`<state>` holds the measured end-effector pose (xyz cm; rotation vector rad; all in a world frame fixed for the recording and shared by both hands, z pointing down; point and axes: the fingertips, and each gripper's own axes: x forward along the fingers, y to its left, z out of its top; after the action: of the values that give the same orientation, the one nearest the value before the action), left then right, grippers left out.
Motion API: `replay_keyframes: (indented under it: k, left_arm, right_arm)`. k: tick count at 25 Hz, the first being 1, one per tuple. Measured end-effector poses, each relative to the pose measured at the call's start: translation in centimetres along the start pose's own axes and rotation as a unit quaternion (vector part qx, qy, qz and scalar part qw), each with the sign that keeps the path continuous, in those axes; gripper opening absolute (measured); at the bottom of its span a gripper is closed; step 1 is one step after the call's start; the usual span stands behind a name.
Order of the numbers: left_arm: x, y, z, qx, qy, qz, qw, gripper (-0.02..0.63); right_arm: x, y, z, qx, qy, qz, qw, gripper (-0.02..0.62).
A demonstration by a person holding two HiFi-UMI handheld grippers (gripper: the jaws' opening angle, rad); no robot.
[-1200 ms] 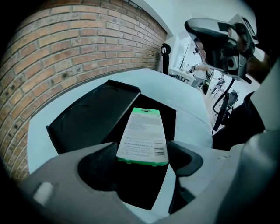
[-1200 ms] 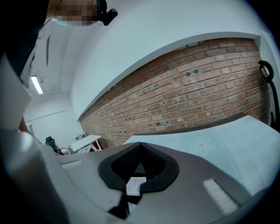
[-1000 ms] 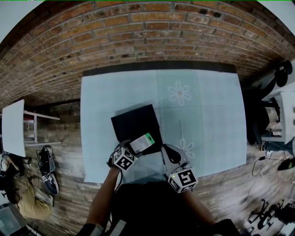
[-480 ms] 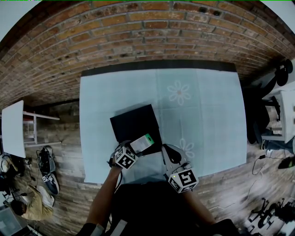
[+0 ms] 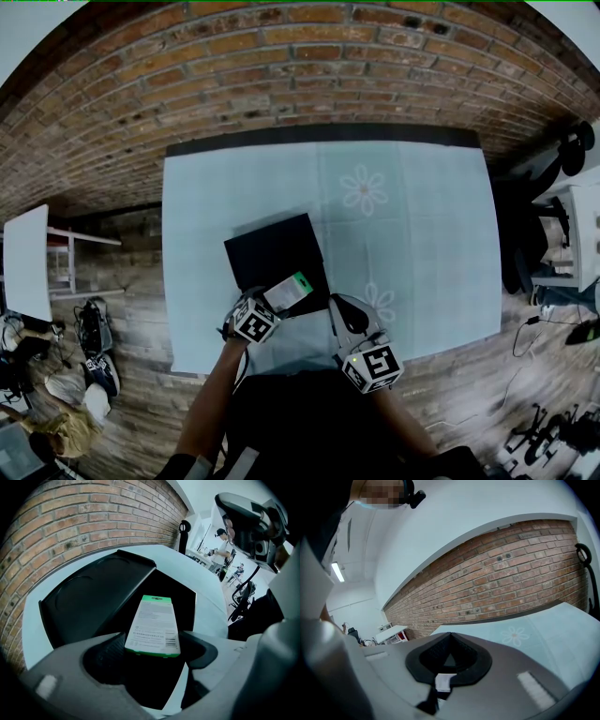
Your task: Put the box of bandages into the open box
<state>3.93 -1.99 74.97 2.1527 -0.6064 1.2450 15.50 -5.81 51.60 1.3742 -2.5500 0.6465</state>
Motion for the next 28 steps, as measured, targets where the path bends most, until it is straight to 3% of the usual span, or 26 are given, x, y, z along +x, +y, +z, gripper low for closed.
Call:
replay_keyframes:
  k: [12,20,21,23,28]
  left_arm:
    - [-0.2,-0.3,-0.1,-0.007,-0.004,-0.008,0.9999,0.38]
    - [-1.6,0.2,0.2,-0.01,-0.029,0.031,0.9991,0.365]
    - [-2.0,0.6,0.3,-0.014,-0.039,0.043,0.9982,0.348]
    - [-2.9,1.4,0.6,-0.031,-0.066,0.069,0.9949,0.234]
    - [-5.1,2.4,0.8,-0.082,-0.118,0.095,0.985,0.125]
  right_arm:
    - [0.0,0.1,0.2,-0.003,-0.001,0.003,1.0,0.002]
    - [0.1,0.3,0.1,-0.006,0.0,0.008,1.0,0.002]
    - [0.1,0.3,0.1,-0.007,0.001,0.008,1.0,0.002]
    - [0.2,0.5,0.1,-0.009,0.001,0.01,1.0,0.002]
    - [0.3,1.0,0.1,-0.015,0.003,0.017,1.0,0.002]
